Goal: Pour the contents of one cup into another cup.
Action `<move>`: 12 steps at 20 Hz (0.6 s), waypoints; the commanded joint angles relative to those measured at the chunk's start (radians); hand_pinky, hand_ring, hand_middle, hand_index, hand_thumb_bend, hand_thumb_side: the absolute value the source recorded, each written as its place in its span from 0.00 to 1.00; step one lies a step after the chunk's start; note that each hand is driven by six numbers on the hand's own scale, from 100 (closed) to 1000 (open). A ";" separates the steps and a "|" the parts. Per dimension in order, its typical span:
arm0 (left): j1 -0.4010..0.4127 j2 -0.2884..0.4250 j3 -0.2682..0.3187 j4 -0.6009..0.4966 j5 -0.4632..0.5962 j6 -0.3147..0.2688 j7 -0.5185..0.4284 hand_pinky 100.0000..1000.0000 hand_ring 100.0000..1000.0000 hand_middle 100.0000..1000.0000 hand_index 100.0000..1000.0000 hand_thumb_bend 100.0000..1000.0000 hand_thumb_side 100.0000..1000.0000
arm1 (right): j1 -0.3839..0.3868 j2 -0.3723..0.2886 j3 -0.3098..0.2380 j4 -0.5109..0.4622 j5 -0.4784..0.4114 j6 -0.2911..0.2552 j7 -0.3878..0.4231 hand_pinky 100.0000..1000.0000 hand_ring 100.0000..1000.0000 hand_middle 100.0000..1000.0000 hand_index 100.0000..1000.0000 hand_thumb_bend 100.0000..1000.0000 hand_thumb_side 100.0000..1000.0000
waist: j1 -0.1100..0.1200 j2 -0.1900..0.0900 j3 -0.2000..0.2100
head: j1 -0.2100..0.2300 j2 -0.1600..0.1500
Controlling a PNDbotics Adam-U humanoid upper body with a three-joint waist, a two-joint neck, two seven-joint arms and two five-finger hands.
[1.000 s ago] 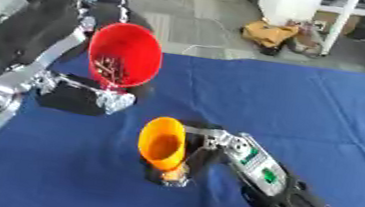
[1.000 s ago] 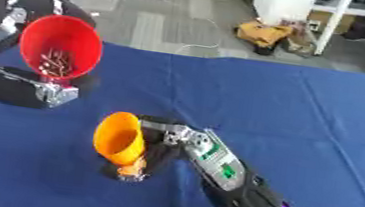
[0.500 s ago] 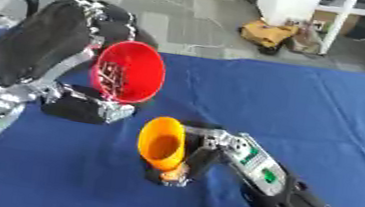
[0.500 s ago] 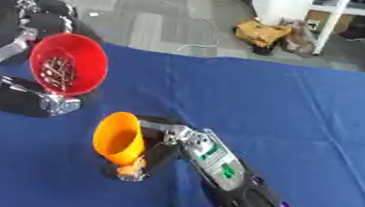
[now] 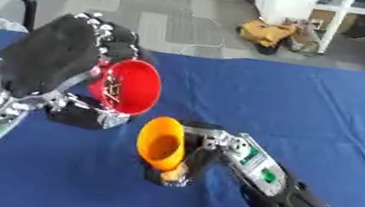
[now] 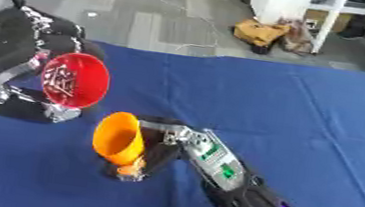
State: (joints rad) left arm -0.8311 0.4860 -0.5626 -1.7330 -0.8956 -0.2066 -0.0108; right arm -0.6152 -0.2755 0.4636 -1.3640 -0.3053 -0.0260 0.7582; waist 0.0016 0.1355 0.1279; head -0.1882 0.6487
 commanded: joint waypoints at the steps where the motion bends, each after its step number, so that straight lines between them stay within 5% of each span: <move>1: -0.023 -0.001 0.005 0.002 -0.034 -0.008 0.005 0.17 0.25 0.27 0.68 0.31 0.00 | -0.013 0.000 -0.005 -0.019 -0.010 0.007 -0.001 0.25 0.48 0.18 0.41 0.02 0.00 | 0.002 -0.013 -0.002 | -0.004 -0.005; 12: -0.025 -0.018 -0.004 0.024 -0.089 -0.019 0.017 0.18 0.25 0.27 0.68 0.31 0.00 | -0.010 0.004 -0.003 -0.017 -0.012 0.015 0.002 0.25 0.48 0.18 0.41 0.02 0.00 | -0.001 -0.012 -0.003 | -0.003 -0.005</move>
State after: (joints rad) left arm -0.8324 0.4647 -0.5748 -1.7028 -0.9784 -0.2228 0.0026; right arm -0.6146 -0.2680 0.4636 -1.3640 -0.3101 -0.0124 0.7609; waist -0.0015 0.1358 0.1245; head -0.1883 0.6487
